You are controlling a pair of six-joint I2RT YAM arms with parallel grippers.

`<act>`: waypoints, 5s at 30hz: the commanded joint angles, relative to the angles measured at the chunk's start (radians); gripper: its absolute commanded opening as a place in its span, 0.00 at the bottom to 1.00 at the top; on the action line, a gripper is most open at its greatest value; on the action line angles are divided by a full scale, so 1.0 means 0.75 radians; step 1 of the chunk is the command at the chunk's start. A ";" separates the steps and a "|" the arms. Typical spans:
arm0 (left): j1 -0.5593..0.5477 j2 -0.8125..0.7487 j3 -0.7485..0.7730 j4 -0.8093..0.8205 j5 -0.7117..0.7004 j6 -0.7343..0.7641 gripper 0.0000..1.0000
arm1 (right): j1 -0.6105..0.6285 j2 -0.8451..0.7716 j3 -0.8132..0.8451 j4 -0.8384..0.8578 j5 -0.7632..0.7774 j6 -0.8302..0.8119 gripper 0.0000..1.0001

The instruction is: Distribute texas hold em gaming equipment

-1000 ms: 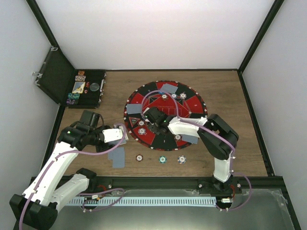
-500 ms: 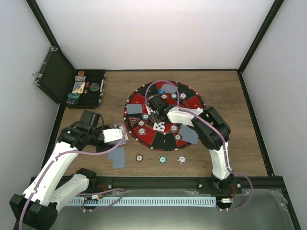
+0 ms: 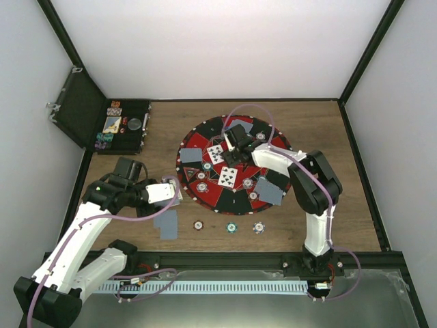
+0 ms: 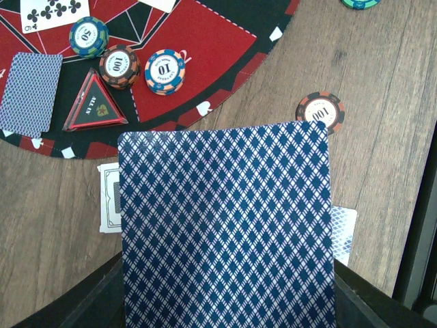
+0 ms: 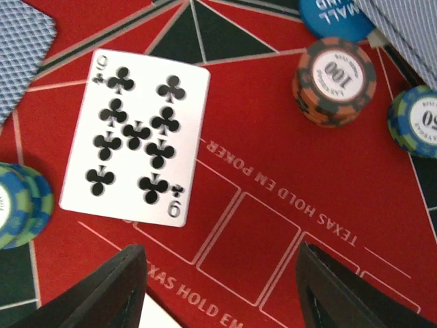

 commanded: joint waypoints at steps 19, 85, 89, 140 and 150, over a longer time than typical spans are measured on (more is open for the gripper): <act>0.006 -0.020 0.039 -0.017 0.012 0.006 0.04 | -0.103 0.056 -0.079 -0.043 -0.583 0.259 0.50; 0.005 -0.044 0.064 -0.030 0.027 -0.003 0.04 | 0.529 -0.312 -0.615 0.200 -0.798 0.857 0.40; 0.005 -0.048 0.066 -0.035 0.019 -0.003 0.04 | 0.527 -0.283 -0.536 0.186 -0.762 0.859 0.41; 0.003 -0.024 0.037 0.002 0.072 0.004 0.04 | 0.449 -0.104 -0.260 0.882 -1.351 1.352 0.70; 0.004 -0.017 0.036 0.010 0.076 0.002 0.04 | 0.346 -0.226 -0.449 0.862 -1.346 1.309 0.55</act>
